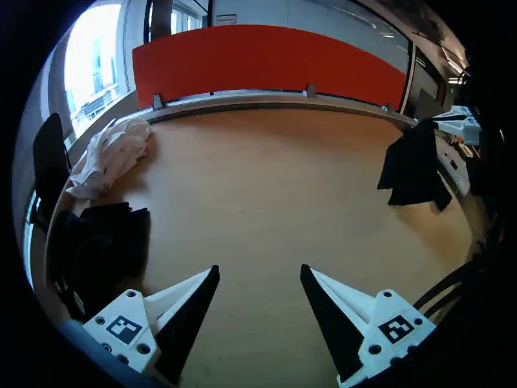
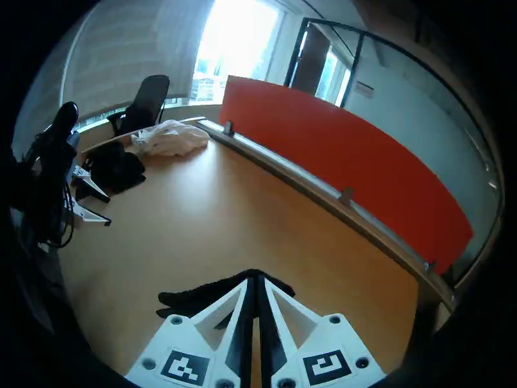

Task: Fold towel

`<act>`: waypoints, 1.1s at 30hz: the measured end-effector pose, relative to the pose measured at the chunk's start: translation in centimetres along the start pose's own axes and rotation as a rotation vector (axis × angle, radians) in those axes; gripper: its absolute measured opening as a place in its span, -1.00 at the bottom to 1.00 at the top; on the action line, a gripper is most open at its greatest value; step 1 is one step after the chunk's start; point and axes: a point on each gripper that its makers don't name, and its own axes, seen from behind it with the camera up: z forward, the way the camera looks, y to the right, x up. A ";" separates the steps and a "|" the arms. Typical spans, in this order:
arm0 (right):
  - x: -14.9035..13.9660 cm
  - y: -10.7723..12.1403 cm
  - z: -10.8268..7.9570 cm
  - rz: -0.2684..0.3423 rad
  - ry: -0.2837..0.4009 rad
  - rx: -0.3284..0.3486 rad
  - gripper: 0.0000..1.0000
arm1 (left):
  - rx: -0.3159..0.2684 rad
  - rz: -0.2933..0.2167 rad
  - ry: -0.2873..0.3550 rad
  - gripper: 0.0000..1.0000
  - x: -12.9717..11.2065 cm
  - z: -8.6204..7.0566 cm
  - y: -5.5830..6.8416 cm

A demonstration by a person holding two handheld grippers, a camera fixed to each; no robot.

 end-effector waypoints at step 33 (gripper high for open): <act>-8.6 13.7 -3.5 0.104 -0.122 -0.177 -0.89 | 0.025 0.012 -0.017 0.86 -0.2 -0.3 -0.3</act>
